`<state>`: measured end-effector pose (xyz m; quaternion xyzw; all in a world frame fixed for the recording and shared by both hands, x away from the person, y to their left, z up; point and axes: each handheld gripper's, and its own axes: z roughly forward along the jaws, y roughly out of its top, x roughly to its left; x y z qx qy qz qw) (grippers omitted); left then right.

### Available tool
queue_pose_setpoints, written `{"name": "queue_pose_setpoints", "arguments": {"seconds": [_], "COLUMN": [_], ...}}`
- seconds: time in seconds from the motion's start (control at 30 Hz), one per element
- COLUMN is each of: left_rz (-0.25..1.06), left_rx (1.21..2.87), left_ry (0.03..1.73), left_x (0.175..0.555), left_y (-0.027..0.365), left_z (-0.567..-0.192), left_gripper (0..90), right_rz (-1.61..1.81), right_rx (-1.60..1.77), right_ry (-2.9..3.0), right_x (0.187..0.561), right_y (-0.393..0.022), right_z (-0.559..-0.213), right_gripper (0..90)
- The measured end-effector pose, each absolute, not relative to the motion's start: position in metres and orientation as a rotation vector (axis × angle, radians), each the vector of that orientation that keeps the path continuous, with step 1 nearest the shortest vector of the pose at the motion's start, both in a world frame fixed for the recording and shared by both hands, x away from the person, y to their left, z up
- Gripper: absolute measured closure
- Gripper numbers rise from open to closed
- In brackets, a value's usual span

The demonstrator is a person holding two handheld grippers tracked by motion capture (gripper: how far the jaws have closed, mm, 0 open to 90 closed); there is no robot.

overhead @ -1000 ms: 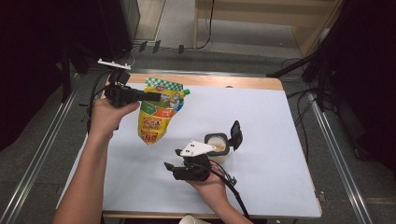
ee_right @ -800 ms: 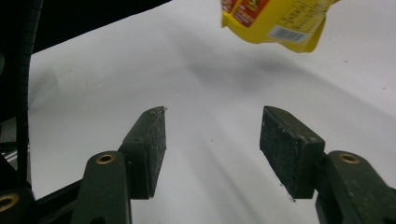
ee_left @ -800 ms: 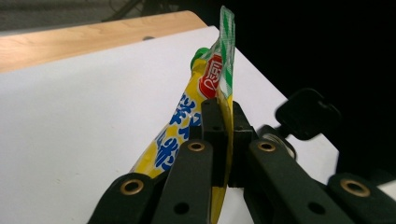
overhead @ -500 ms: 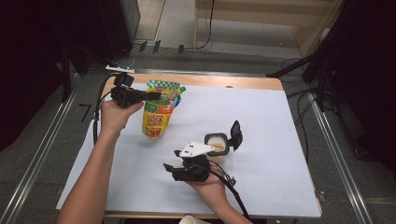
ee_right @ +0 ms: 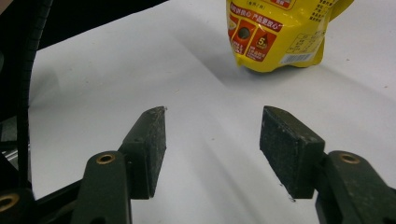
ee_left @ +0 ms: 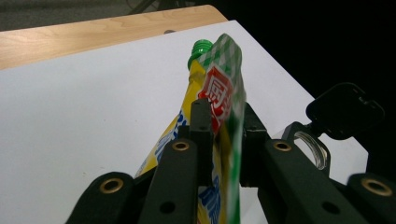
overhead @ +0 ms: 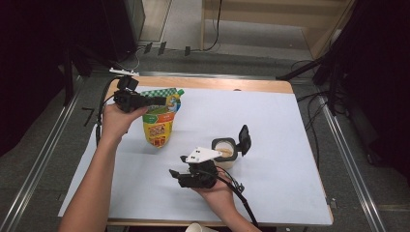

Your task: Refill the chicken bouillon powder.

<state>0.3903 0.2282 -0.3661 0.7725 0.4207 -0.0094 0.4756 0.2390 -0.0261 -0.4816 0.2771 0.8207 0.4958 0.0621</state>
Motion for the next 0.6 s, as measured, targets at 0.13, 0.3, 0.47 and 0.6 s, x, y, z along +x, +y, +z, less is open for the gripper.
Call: {"name": "queue_pose_setpoints", "arguments": {"seconds": [0.13, 0.3, 0.47, 0.6], "left_rz": [-0.02, -0.03, -0.02, -0.036], "left_rx": [1.881, 1.871, 1.888, 1.885], "left_ry": [1.022, 1.016, 1.009, 1.014], "left_x": [0.389, 0.387, 0.384, 0.384], "left_y": [0.23, 0.231, 0.228, 0.229], "left_z": [-0.363, -0.359, -0.355, -0.353], "left_gripper": [77.3, 72.5, 71.2, 67.7], "right_rz": [1.499, 1.499, 1.498, 1.499], "right_rx": [0.836, 0.836, 0.833, 0.833], "right_ry": [2.482, 2.483, 2.487, 2.485], "right_x": [0.239, 0.239, 0.239, 0.239], "right_y": [-0.026, -0.026, -0.026, -0.026], "right_z": [-0.482, -0.482, -0.482, -0.482], "right_gripper": [42.1, 42.2, 42.2, 42.2]}}
